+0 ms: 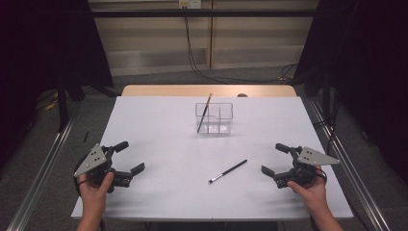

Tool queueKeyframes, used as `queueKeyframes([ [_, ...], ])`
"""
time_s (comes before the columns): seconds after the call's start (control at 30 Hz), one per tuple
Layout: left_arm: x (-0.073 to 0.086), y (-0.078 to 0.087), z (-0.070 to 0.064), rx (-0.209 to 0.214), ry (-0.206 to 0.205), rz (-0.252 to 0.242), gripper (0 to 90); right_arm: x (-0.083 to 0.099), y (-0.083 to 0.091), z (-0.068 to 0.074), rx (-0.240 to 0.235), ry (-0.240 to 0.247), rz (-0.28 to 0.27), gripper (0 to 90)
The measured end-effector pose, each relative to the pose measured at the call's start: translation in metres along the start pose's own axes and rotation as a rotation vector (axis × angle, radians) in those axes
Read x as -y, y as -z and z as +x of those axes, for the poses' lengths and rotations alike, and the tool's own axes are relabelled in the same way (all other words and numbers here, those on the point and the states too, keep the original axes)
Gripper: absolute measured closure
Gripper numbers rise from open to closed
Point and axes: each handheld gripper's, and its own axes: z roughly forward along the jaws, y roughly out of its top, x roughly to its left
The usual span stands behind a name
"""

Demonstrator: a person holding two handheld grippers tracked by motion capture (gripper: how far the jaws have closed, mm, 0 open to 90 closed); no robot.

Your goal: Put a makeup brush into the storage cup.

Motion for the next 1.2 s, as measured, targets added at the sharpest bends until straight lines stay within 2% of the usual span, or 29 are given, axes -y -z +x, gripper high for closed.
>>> queueKeyframes([
  [0.37, 0.001, -0.004, -0.002, 0.018, -0.004, 0.009, 0.5, -0.003, -0.010, -0.008, 0.013, -0.040, 0.000, 0.0],
  [0.7, 0.000, -0.006, -0.004, 0.024, -0.012, 0.015, 0.5, -0.009, -0.017, -0.009, 0.008, -0.029, 0.009, 0.0],
  [1.2, 0.002, -0.006, -0.004, 0.026, -0.003, 0.010, 0.5, -0.018, -0.051, -0.004, -0.032, -0.033, 0.011, 0.0],
])
